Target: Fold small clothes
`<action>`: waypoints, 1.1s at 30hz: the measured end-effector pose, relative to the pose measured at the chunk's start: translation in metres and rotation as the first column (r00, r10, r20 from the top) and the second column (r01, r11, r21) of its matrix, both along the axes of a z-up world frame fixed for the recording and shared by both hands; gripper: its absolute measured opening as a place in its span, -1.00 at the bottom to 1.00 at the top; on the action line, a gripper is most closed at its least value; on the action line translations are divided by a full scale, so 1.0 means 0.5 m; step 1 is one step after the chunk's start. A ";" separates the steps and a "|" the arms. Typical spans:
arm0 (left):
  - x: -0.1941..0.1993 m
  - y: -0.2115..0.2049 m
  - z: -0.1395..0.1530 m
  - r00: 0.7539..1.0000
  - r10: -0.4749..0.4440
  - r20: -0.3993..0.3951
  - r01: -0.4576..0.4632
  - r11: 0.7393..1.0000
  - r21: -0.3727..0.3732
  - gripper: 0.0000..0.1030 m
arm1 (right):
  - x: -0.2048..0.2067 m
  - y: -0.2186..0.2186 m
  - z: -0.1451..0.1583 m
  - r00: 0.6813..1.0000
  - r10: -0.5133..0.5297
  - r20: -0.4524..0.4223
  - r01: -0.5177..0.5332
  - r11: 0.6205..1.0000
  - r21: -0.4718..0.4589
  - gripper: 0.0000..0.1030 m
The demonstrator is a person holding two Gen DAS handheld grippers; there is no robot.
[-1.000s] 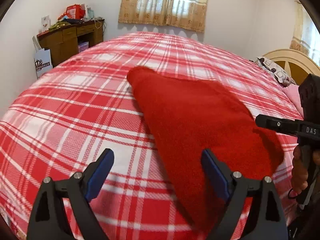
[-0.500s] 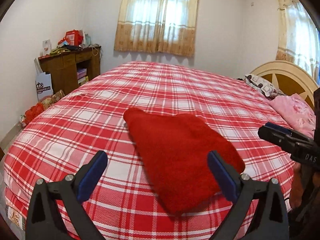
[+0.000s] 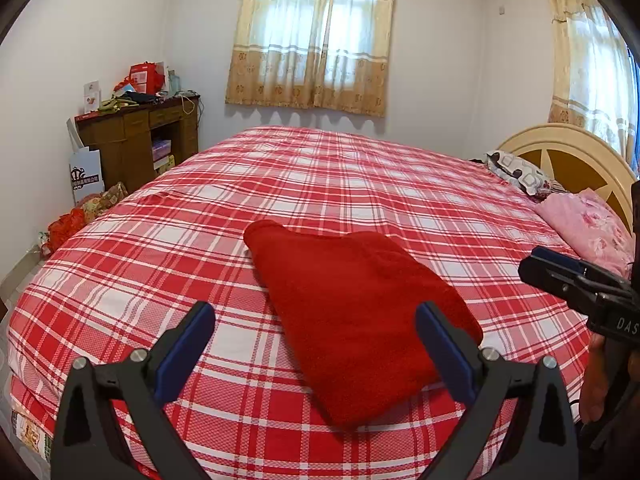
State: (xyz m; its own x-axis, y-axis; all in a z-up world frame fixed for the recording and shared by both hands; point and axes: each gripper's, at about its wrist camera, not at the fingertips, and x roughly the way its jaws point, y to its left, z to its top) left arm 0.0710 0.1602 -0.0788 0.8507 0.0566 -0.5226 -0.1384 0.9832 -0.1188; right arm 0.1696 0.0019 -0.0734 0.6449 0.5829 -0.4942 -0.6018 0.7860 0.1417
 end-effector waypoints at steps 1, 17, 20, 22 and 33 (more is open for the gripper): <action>-0.002 -0.003 0.001 1.000 0.000 0.001 0.000 1.000 0.000 0.99 | 0.000 0.000 0.000 1.000 0.000 0.000 0.000 1.000 0.000 0.35; -0.002 -0.011 0.004 1.000 -0.001 0.000 0.001 1.000 0.004 0.99 | -0.011 -0.004 0.000 1.000 -0.001 -0.002 0.001 1.000 0.007 0.35; -0.002 -0.011 0.004 1.000 -0.002 0.002 0.002 1.000 0.003 0.99 | -0.015 -0.006 0.002 1.000 -0.002 0.002 0.002 1.000 0.012 0.35; -0.002 -0.011 0.004 1.000 -0.002 0.001 0.002 1.000 0.005 0.99 | -0.016 -0.007 0.002 1.000 -0.002 0.002 0.002 1.000 0.013 0.35; 0.000 -0.017 0.007 1.000 -0.004 -0.002 0.004 1.000 0.006 0.99 | -0.020 -0.005 0.002 1.000 0.006 -0.001 -0.006 1.000 0.015 0.35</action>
